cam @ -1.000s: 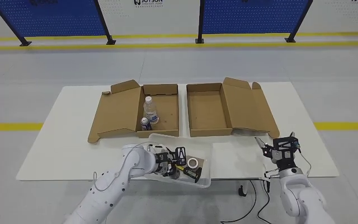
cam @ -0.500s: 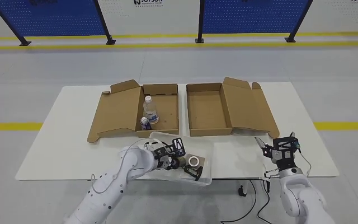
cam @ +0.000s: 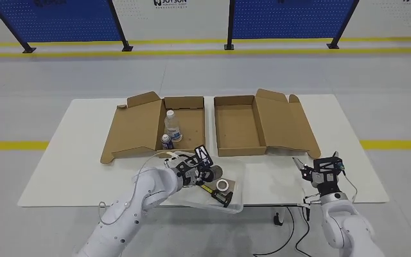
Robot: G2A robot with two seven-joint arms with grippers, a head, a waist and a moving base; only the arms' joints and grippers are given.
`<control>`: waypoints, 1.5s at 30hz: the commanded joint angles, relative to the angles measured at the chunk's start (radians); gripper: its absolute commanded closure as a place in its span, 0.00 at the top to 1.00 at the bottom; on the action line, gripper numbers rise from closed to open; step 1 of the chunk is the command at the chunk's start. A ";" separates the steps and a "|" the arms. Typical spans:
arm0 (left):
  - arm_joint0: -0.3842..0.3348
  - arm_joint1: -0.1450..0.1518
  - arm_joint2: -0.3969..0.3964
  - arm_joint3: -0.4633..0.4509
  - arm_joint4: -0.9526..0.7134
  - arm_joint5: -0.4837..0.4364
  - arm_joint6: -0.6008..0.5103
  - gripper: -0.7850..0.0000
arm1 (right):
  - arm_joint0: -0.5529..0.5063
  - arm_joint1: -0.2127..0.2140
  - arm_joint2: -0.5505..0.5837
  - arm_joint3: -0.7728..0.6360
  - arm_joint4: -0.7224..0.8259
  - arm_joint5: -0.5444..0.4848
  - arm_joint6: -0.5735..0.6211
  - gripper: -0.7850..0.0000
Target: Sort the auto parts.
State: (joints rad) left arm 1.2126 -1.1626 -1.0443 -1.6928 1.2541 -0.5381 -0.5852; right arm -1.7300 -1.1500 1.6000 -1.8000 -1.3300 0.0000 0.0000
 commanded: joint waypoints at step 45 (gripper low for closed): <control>-0.204 -0.066 0.104 0.201 0.077 0.477 0.090 0.00 | 0.000 0.000 0.000 0.000 0.000 0.000 0.000 1.00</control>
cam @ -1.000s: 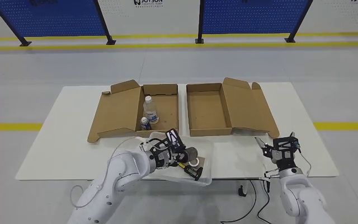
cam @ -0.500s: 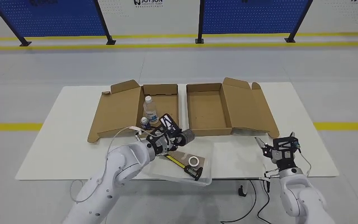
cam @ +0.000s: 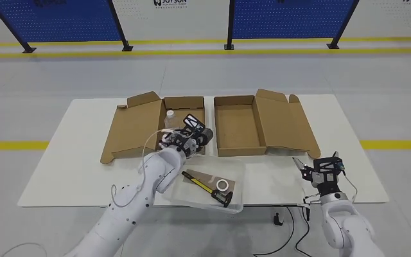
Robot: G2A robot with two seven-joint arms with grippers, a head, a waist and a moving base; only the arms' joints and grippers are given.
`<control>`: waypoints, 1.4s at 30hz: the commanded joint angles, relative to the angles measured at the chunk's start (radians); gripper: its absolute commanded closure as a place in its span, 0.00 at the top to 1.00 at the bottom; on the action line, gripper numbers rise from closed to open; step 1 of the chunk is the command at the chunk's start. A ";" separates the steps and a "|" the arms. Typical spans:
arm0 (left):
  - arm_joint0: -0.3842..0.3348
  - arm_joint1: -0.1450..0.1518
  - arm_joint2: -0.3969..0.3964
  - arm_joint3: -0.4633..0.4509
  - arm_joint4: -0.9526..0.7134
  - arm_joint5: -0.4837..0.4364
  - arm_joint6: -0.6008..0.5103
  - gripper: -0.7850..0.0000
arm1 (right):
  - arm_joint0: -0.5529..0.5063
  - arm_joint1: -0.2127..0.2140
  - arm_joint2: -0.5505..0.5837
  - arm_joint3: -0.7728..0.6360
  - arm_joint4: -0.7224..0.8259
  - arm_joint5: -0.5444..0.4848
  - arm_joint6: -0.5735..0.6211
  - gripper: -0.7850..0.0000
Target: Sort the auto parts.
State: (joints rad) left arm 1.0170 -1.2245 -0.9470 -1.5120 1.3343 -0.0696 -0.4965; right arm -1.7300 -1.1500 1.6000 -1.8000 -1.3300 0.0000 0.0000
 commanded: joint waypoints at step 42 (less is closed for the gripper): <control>-0.180 -0.118 0.090 0.456 -0.006 0.100 -0.015 0.07 | 0.000 0.000 0.000 0.000 0.000 0.000 0.000 1.00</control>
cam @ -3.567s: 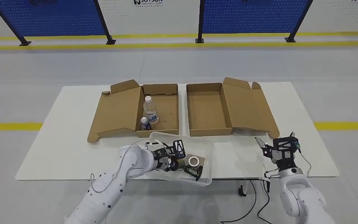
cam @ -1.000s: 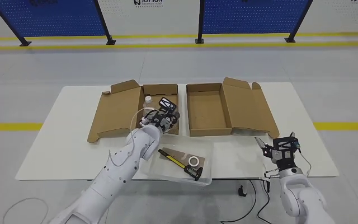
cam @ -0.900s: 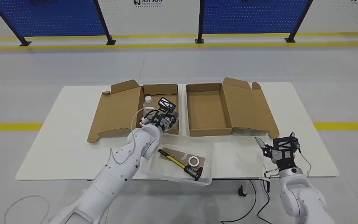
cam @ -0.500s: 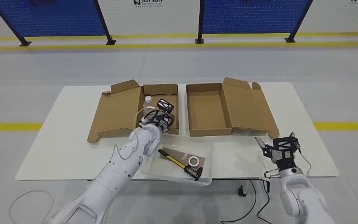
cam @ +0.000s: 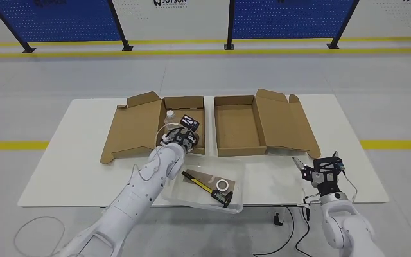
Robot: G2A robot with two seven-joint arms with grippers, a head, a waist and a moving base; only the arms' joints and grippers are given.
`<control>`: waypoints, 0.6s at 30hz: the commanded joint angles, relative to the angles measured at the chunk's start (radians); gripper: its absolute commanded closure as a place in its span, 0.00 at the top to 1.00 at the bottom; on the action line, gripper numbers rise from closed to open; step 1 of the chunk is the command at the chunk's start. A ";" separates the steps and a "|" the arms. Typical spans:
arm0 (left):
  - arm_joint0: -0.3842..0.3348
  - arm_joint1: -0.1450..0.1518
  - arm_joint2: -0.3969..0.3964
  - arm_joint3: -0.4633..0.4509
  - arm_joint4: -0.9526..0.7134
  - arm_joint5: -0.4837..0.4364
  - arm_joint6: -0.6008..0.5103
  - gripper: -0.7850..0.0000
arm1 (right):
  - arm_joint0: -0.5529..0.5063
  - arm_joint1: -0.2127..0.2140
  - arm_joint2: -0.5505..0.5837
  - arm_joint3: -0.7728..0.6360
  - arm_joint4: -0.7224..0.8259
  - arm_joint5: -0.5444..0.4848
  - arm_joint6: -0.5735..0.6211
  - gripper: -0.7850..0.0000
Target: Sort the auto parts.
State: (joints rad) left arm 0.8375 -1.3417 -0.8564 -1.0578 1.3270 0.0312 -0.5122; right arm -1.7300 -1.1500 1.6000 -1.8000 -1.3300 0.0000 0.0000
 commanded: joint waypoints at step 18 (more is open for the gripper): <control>0.013 -0.012 -0.033 -0.052 0.024 -0.015 0.010 0.82 | 0.000 0.000 0.000 0.000 0.000 0.000 0.000 1.00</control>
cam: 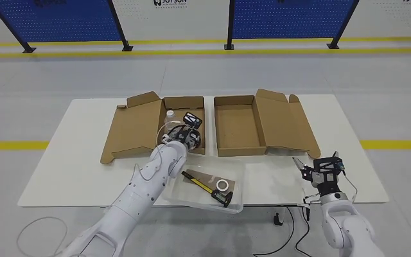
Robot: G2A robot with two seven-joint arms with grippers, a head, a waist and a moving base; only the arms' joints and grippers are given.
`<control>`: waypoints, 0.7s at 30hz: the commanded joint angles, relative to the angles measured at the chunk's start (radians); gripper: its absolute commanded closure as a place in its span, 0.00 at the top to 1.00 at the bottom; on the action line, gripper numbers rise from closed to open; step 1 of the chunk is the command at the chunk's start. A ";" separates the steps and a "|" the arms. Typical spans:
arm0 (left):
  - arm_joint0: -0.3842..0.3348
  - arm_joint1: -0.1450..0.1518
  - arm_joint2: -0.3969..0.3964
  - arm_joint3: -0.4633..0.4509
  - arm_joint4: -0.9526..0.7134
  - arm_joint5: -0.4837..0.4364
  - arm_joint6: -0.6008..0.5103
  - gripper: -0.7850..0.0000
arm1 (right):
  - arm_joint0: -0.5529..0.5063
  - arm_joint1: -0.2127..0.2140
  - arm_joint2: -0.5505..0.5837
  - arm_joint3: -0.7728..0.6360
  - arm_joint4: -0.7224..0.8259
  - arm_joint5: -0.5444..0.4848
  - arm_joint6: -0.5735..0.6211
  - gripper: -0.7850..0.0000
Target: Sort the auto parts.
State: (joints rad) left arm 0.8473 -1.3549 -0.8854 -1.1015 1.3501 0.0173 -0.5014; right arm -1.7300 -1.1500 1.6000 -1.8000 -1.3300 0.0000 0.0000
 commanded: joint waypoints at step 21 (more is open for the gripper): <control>0.409 0.109 -0.323 -0.572 0.312 -0.078 0.091 1.00 | 0.000 0.000 0.000 0.000 0.000 0.000 0.000 1.00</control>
State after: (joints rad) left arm 1.2279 -1.2503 -1.1862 -1.6535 1.6504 -0.0601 -0.4162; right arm -1.7300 -1.1500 1.6000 -1.8000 -1.3300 0.0000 0.0000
